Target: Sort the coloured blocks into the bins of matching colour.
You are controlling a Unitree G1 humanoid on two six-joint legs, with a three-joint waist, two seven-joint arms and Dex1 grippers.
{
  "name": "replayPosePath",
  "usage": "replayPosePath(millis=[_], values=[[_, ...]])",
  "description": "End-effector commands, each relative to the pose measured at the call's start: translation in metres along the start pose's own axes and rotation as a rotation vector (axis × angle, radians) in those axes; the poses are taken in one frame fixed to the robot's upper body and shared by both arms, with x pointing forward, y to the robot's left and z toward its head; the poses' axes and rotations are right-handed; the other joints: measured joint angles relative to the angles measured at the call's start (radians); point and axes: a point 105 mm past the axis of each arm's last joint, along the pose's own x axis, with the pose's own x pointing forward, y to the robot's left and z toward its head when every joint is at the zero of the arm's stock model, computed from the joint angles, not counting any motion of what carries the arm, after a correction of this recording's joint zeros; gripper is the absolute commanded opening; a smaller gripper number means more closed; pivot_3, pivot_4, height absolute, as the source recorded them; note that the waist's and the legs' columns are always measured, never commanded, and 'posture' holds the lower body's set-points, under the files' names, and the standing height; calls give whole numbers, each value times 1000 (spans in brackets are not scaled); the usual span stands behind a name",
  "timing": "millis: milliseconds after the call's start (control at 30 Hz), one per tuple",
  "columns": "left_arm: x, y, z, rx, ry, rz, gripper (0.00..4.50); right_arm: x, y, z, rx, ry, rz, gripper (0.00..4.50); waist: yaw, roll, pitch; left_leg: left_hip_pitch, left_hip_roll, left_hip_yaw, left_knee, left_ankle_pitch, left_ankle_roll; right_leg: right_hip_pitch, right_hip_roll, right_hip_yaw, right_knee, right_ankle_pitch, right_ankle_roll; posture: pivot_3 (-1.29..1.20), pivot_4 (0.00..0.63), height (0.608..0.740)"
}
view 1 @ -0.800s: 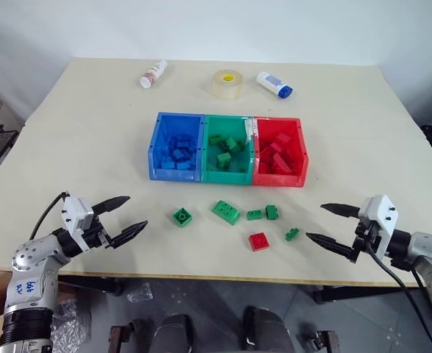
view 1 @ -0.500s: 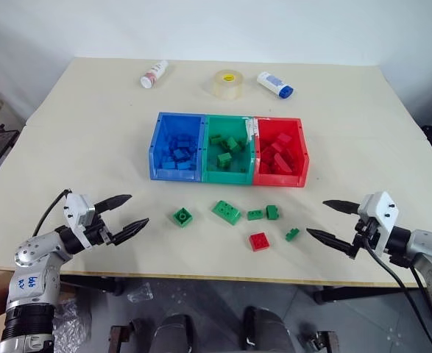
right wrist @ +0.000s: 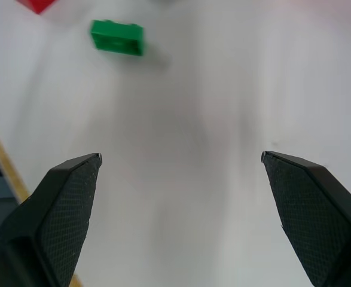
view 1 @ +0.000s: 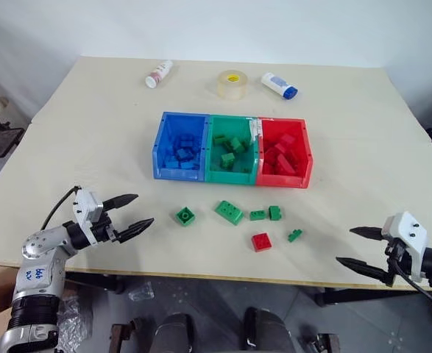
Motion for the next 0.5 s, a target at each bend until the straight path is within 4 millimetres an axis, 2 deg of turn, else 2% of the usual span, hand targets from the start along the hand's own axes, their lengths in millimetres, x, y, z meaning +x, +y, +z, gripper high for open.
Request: replayPosePath(millis=[33,133,233,300,433,500], values=[[0,0,6,21,-27,-11,4480,10,7,23,-61,-49,45,4500,-1,0,0,0,0,0,0,0,0,0,0,0,0,0,0,0,150,740],[1,0,5,43,-14,-20,4480,31,14,35,-83,-85,110,4500,1,0,0,0,0,0,0,0,0,0,0,0,0,0,0,0,150,740],[3,-2,6,59,-27,-27,4480,55,11,43,-111,-113,131,4500,1,0,0,0,0,0,1,0,0,0,0,0,0,0,0,0,150,740],[3,-4,5,61,-28,-31,4480,69,9,43,-123,-105,153,4500,1,0,0,0,0,0,1,0,0,0,0,0,0,0,0,0,150,740],[4,-9,6,65,-38,-36,4480,86,10,38,-144,-65,210,4500,5,0,0,-1,0,0,1,0,0,0,0,0,0,0,0,0,150,740],[4,-11,6,67,-42,-36,4500,90,10,35,-155,-44,232,4103,2,0,0,-1,0,0,1,0,0,0,0,0,0,0,0,0,150,740]])
